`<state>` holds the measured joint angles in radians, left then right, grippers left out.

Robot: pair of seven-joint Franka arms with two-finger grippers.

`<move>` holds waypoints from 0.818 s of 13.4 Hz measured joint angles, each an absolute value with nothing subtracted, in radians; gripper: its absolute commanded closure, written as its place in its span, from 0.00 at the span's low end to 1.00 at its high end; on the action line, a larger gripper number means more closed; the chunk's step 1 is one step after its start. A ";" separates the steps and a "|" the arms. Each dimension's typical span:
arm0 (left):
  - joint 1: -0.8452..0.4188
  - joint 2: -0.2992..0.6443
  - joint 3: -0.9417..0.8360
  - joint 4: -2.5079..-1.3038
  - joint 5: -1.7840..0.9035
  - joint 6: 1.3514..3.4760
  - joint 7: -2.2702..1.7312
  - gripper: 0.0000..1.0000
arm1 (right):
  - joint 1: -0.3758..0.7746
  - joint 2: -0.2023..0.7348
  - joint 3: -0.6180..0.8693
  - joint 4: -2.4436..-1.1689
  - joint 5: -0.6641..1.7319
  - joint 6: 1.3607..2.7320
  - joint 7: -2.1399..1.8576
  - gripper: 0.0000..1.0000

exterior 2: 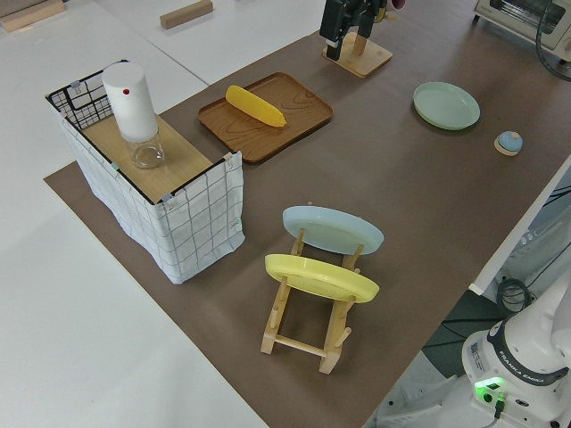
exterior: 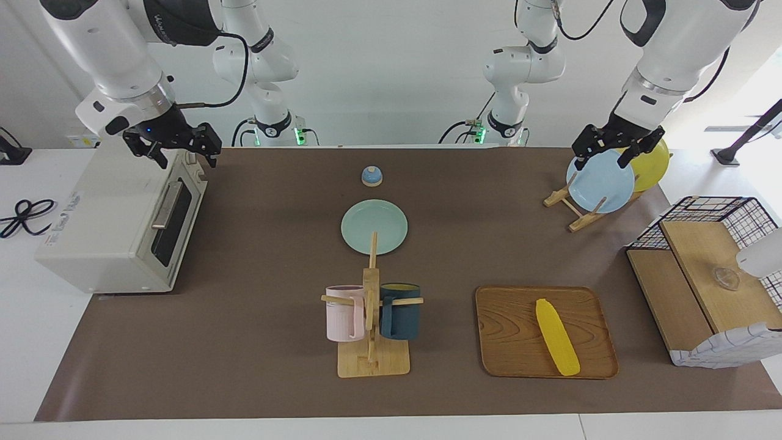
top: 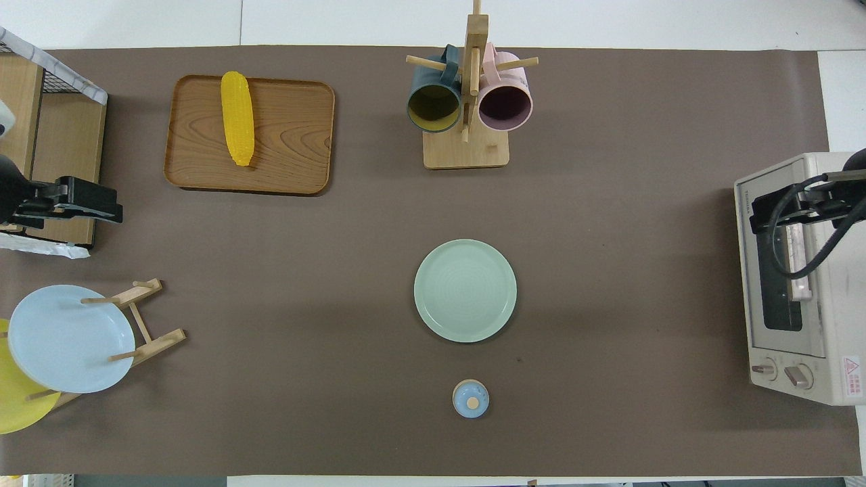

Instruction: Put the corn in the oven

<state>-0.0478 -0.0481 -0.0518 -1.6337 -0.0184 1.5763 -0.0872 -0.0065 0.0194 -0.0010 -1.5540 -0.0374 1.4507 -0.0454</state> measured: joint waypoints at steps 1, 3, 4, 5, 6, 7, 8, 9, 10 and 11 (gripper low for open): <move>-0.048 -0.048 -0.052 -1.634 -0.018 1.576 -0.087 0.00 | -0.006 0.019 -0.001 -1.554 -0.037 1.451 -0.045 0.00; -0.048 -0.048 -0.052 -1.634 -0.018 1.576 -0.087 0.00 | -0.006 0.019 -0.001 -1.554 -0.037 1.451 -0.045 0.00; -0.048 -0.048 -0.052 -1.634 -0.019 1.576 -0.087 0.00 | -0.006 0.019 -0.001 -1.554 -0.037 1.451 -0.045 0.00; -0.048 -0.048 -0.052 -1.634 -0.021 1.578 -0.087 0.00 | -0.006 0.019 -0.001 -1.554 -0.037 1.451 -0.045 0.00; -0.048 -0.048 -0.052 -1.634 -0.024 1.580 -0.087 0.00 | -0.006 0.019 -0.001 -1.554 -0.037 1.451 -0.045 0.00; -0.048 -0.048 -0.051 -1.634 -0.025 1.584 -0.088 0.00 | -0.006 0.019 -0.001 -1.554 -0.037 1.451 -0.045 0.00; -0.047 -0.048 -0.051 -1.634 -0.025 1.591 -0.088 0.00 | -0.006 0.019 -0.001 -1.554 -0.038 1.452 -0.045 0.00; -0.047 -0.048 -0.051 -1.634 -0.026 1.601 -0.088 0.00 | -0.006 0.019 -0.001 -1.554 -0.038 1.456 -0.045 0.00; -0.047 -0.048 -0.051 -1.636 -0.034 1.618 -0.090 0.00 | -0.006 0.019 -0.001 -1.554 -0.038 1.466 -0.045 0.00; -0.047 -0.044 -0.051 -1.640 -0.051 1.635 -0.092 0.00 | -0.006 0.019 -0.001 -1.555 -0.038 1.473 -0.047 0.37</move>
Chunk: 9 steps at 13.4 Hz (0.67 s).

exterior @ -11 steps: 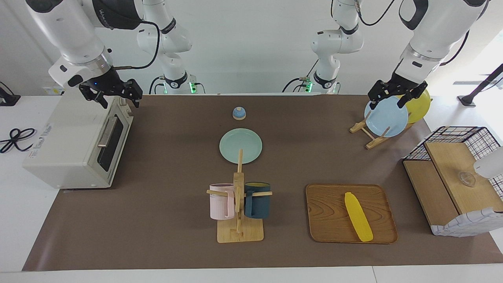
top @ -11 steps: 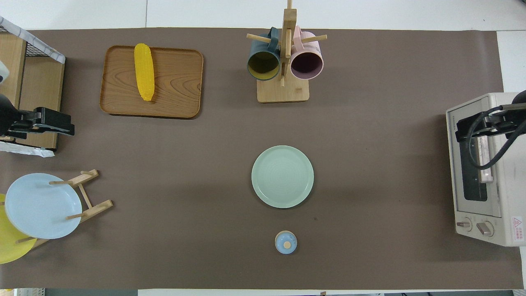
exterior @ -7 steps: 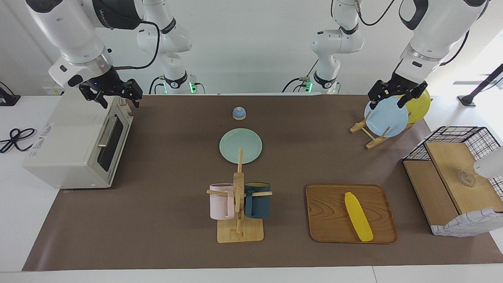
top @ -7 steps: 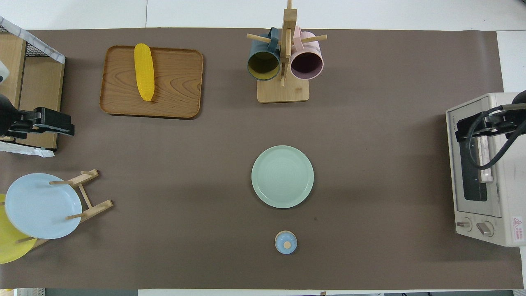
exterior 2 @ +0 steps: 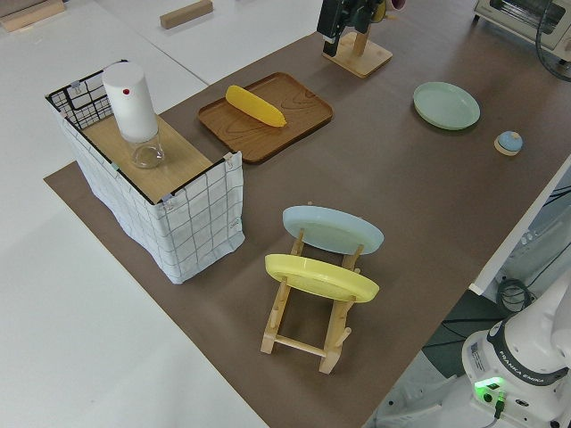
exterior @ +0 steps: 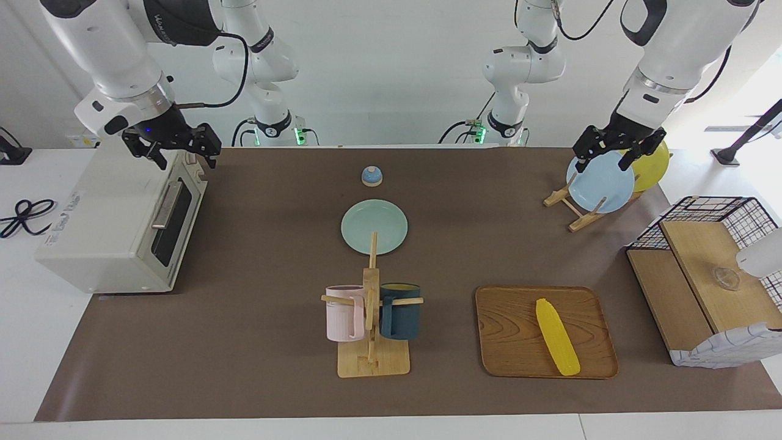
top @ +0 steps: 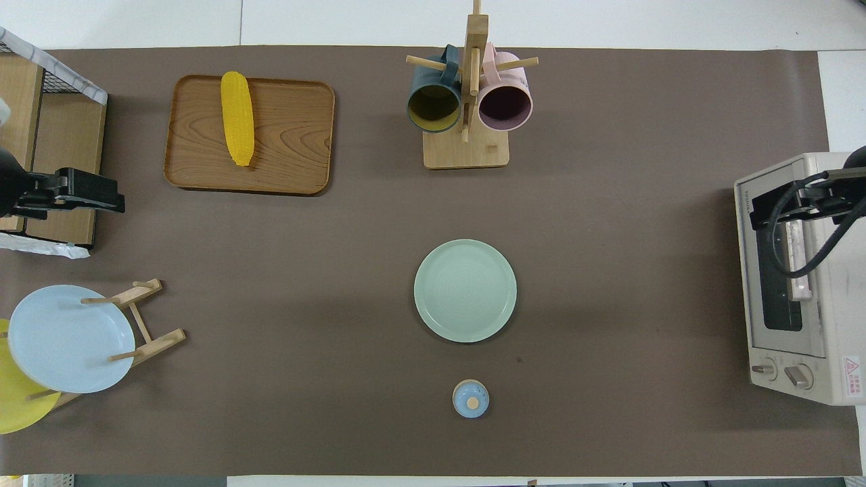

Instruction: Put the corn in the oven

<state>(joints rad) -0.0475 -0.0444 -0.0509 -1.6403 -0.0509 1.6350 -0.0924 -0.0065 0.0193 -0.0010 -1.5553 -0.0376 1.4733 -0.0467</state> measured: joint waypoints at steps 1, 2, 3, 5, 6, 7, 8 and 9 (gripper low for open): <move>-0.048 -0.034 -0.051 -1.643 -0.067 1.652 -0.093 0.00 | -0.007 0.019 -0.001 -1.559 -0.038 1.477 -0.053 0.85; -0.049 -0.012 -0.052 -1.642 -0.074 1.672 -0.093 0.00 | -0.007 0.017 -0.002 -1.568 -0.038 1.488 -0.066 1.00; -0.049 0.020 -0.054 -1.639 -0.077 1.693 -0.093 0.00 | -0.010 0.014 -0.004 -1.582 -0.038 1.498 -0.076 1.00; -0.060 0.127 -0.059 -1.605 -0.079 1.730 -0.093 0.00 | -0.037 -0.001 -0.006 -1.628 -0.038 1.529 -0.138 1.00; -0.073 0.202 -0.059 -1.559 -0.079 1.744 -0.093 0.00 | -0.055 -0.015 -0.008 -1.669 -0.041 1.570 -0.164 1.00; -0.086 0.285 -0.060 -1.502 -0.079 1.758 -0.093 0.00 | -0.074 -0.034 -0.010 -1.720 -0.052 1.620 -0.179 1.00; -0.097 0.373 -0.060 -1.442 -0.078 1.783 -0.093 0.00 | -0.092 -0.056 -0.011 -1.782 -0.077 1.670 -0.189 1.00; -0.105 0.448 -0.060 -1.397 -0.075 1.816 -0.093 0.00 | -0.102 -0.077 -0.012 -1.839 -0.103 1.713 -0.191 1.00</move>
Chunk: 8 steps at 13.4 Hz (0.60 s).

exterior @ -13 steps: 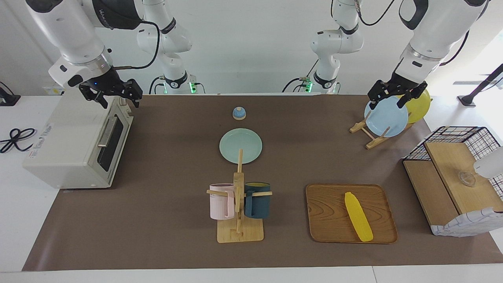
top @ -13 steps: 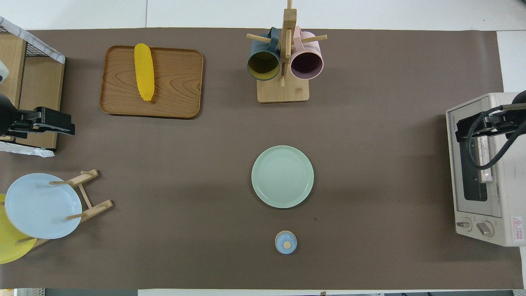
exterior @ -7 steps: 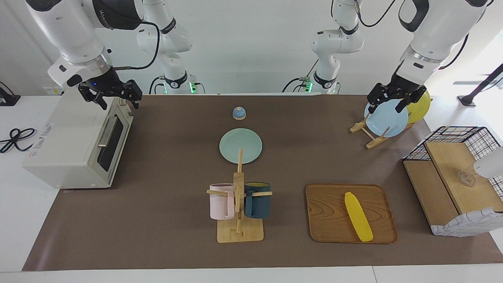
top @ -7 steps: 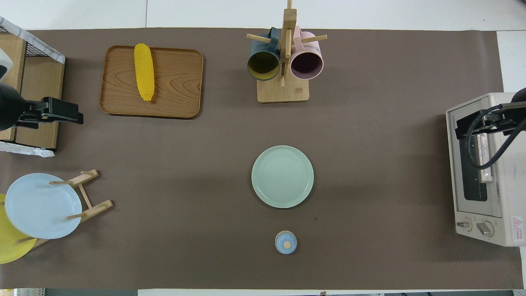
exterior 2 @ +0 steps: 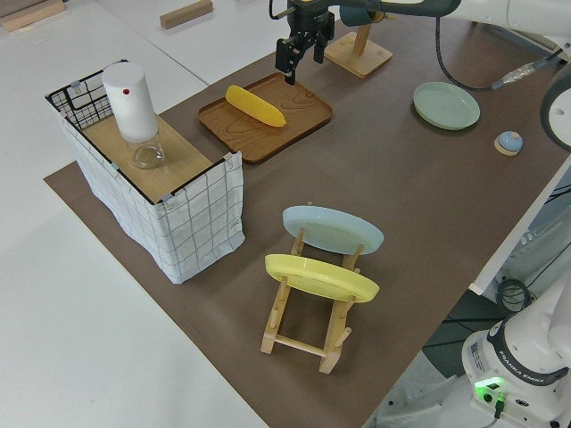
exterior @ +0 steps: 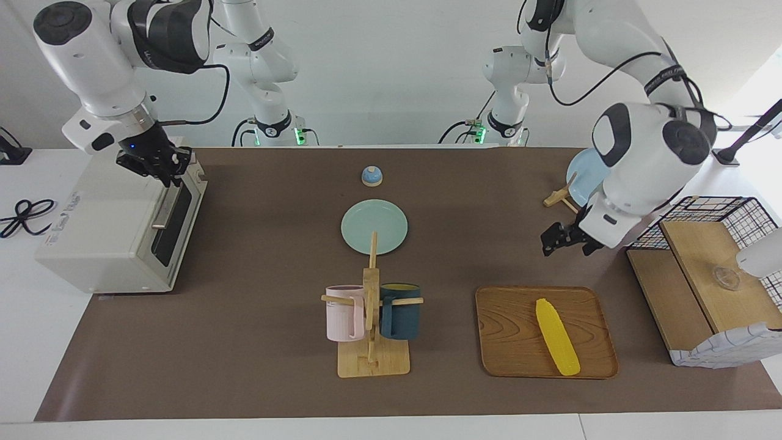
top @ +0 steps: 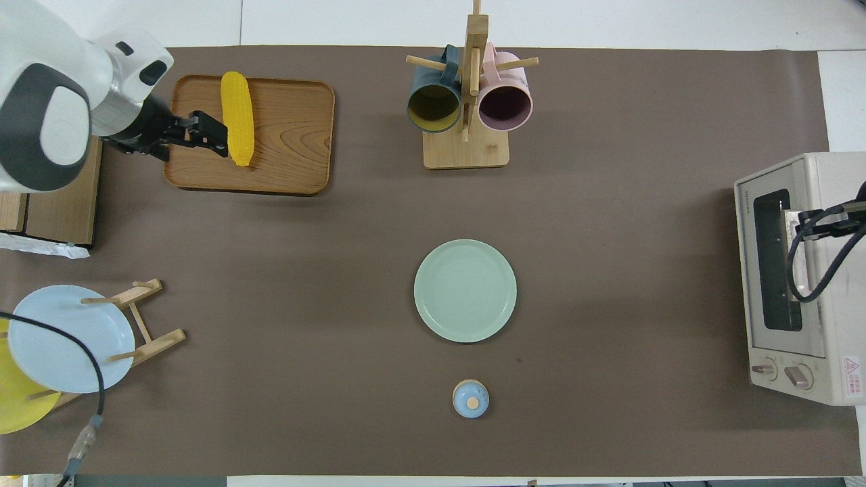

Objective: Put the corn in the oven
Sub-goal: 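Grasp the yellow corn on the wooden tray with the left gripper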

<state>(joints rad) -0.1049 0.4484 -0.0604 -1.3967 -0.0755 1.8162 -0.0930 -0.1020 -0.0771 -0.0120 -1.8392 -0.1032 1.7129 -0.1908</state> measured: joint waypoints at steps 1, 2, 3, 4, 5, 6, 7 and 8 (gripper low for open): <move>-0.110 0.525 -0.060 -1.348 -0.065 1.847 -0.093 0.00 | -0.107 -0.096 -0.012 -1.890 -0.122 1.748 -0.191 1.00; -0.111 0.591 -0.060 -1.296 -0.056 1.863 -0.091 0.00 | -0.113 -0.110 -0.012 -1.930 -0.134 1.773 -0.191 1.00; -0.111 0.648 -0.057 -1.243 -0.051 1.875 -0.089 0.00 | -0.120 -0.118 -0.013 -1.959 -0.148 1.798 -0.191 1.00; -0.111 0.686 -0.055 -1.206 -0.050 1.896 -0.087 0.00 | -0.130 -0.121 -0.013 -1.979 -0.161 1.820 -0.191 1.00; -0.110 0.710 -0.052 -1.185 -0.046 1.927 -0.086 0.00 | -0.138 -0.121 -0.013 -1.994 -0.172 1.834 -0.191 1.00; -0.110 0.724 -0.051 -1.176 -0.036 1.956 -0.085 0.00 | -0.144 -0.120 -0.013 -2.006 -0.177 1.844 -0.191 1.00; -0.109 0.734 -0.050 -1.175 -0.020 1.986 -0.084 0.00 | -0.151 -0.118 -0.013 -2.014 -0.178 1.852 -0.191 1.00; -0.109 0.744 -0.050 -1.174 -0.013 2.012 -0.084 0.00 | -0.155 -0.116 -0.013 -2.018 -0.178 1.854 -0.191 1.00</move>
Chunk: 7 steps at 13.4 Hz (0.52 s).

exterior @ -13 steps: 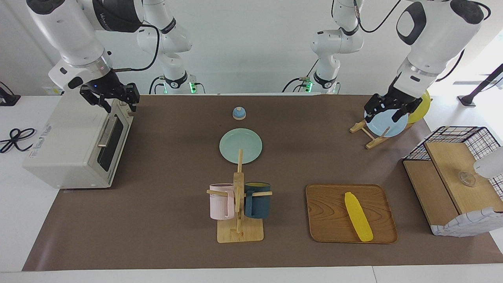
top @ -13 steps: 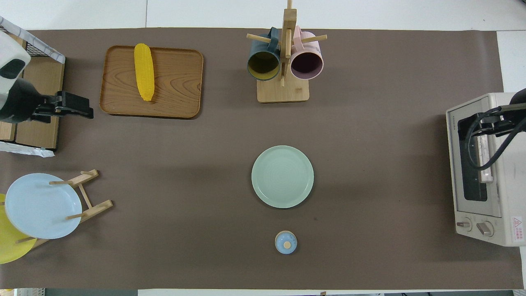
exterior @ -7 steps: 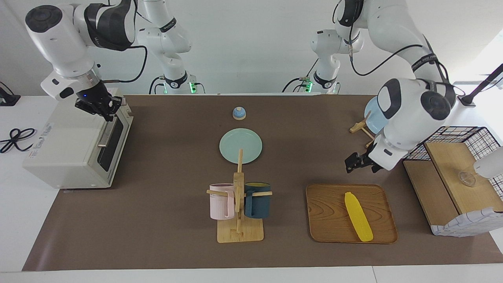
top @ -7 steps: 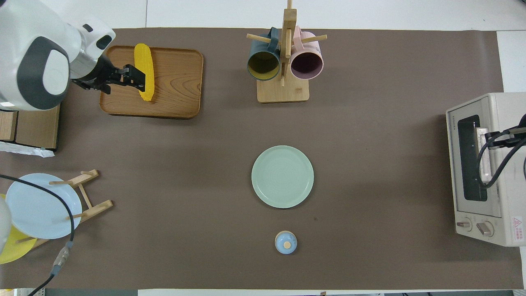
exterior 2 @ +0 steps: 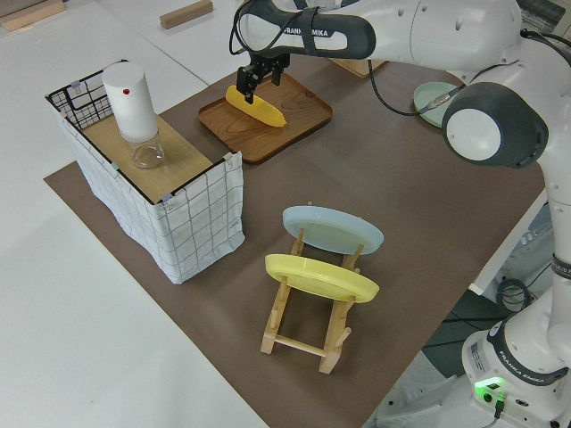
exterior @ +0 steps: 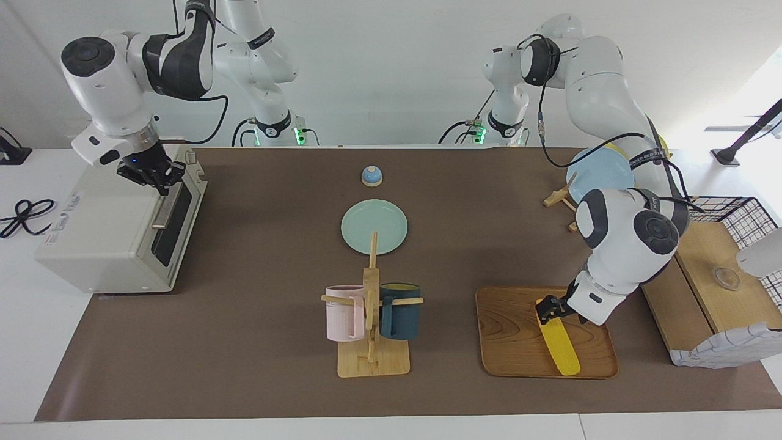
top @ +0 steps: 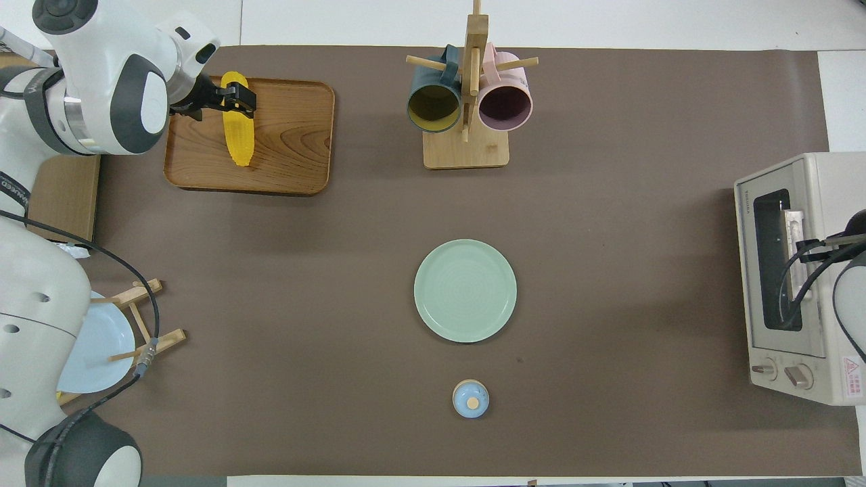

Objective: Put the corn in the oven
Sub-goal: 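Grasp the yellow corn on the wooden tray with the left gripper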

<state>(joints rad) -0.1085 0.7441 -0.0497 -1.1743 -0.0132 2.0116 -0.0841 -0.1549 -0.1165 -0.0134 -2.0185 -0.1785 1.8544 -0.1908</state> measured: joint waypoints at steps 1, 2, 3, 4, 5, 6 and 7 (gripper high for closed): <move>-0.109 0.756 -0.050 -1.174 -0.011 2.032 -0.084 0.00 | -0.158 -0.113 -0.013 -2.021 -0.179 1.857 -0.191 1.00; -0.109 0.771 -0.050 -1.174 -0.011 2.054 -0.083 0.00 | -0.162 -0.109 -0.013 -2.022 -0.179 1.865 -0.191 1.00; -0.109 0.787 -0.049 -1.174 -0.010 2.078 -0.083 0.00 | -0.167 -0.104 -0.013 -2.024 -0.179 1.871 -0.191 1.00; -0.108 0.801 -0.048 -1.174 -0.010 2.101 -0.083 0.00 | -0.171 -0.099 -0.013 -2.026 -0.179 1.874 -0.191 1.00; -0.107 0.810 -0.046 -1.174 -0.009 2.120 -0.083 0.00 | -0.174 -0.094 -0.013 -2.027 -0.179 1.879 -0.191 1.00; -0.105 0.818 -0.045 -1.173 -0.009 2.133 -0.083 0.08 | -0.177 -0.090 -0.013 -2.028 -0.179 1.883 -0.191 1.00; -0.104 0.823 -0.045 -1.173 -0.009 2.140 -0.082 0.45 | -0.178 -0.088 -0.013 -2.029 -0.179 1.884 -0.191 1.00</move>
<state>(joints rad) -0.1037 0.8227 -0.0452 -1.1732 -0.0093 2.1397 -0.0824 -0.1781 -0.0880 -0.0134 -2.0288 -0.1785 1.8841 -0.1908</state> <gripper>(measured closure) 0.000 0.991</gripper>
